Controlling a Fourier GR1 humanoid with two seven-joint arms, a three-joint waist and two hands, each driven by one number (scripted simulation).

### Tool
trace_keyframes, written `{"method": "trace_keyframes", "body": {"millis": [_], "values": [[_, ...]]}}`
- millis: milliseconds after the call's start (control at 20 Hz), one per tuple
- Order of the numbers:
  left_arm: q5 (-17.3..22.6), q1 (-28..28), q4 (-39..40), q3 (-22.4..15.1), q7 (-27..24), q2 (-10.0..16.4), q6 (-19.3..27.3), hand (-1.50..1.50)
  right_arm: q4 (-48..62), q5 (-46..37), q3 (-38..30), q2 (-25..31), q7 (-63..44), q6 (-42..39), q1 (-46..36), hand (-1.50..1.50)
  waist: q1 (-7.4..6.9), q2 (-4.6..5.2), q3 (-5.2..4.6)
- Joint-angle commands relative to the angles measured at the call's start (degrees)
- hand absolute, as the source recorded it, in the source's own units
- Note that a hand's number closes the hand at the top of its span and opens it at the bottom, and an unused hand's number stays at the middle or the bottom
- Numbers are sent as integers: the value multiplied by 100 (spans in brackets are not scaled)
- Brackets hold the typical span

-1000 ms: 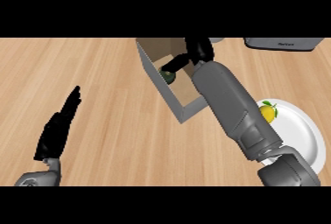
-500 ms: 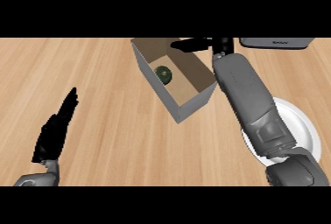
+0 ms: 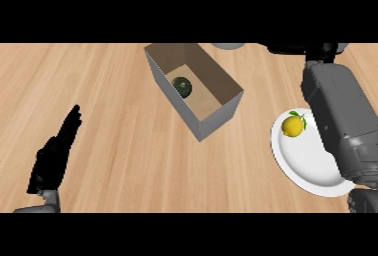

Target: Pick the squash from the plate and place it in the cardboard box

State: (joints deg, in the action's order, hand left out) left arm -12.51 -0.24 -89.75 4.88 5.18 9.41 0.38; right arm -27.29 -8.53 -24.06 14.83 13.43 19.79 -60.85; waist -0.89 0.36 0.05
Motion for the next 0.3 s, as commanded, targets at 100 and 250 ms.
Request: {"method": "trace_keyframes", "body": {"millis": [100,250], "values": [[-170,186,81,-164,-289,-218,159,0,52,375,-299,991,322,-1029,476,-150,16,-5,-2],[-60,-141,-4,19,121,-43,65,0,7,415,-227,1398,515,-1804,879,-150,56,-16,-1]]}}
